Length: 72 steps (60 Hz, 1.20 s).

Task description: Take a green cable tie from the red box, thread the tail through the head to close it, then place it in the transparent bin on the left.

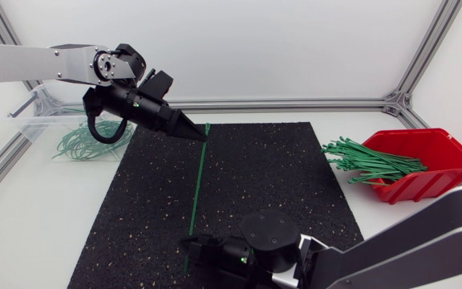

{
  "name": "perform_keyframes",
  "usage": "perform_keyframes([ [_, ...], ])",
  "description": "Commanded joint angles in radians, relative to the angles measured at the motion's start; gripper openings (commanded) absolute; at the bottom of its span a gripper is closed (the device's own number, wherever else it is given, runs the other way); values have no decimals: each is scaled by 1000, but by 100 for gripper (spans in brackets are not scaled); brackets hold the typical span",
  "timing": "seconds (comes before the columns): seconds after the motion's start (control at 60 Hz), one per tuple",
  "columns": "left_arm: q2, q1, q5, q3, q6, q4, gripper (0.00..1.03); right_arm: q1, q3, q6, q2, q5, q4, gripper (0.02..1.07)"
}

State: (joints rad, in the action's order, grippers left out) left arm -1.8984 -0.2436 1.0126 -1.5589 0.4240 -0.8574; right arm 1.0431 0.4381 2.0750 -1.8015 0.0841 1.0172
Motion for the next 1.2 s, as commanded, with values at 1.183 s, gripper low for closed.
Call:
perform_keyframes([
  [1.183,10,-11,0,-12,27,-28,3,-5,54,-9,-78,-20,-3,36],
])
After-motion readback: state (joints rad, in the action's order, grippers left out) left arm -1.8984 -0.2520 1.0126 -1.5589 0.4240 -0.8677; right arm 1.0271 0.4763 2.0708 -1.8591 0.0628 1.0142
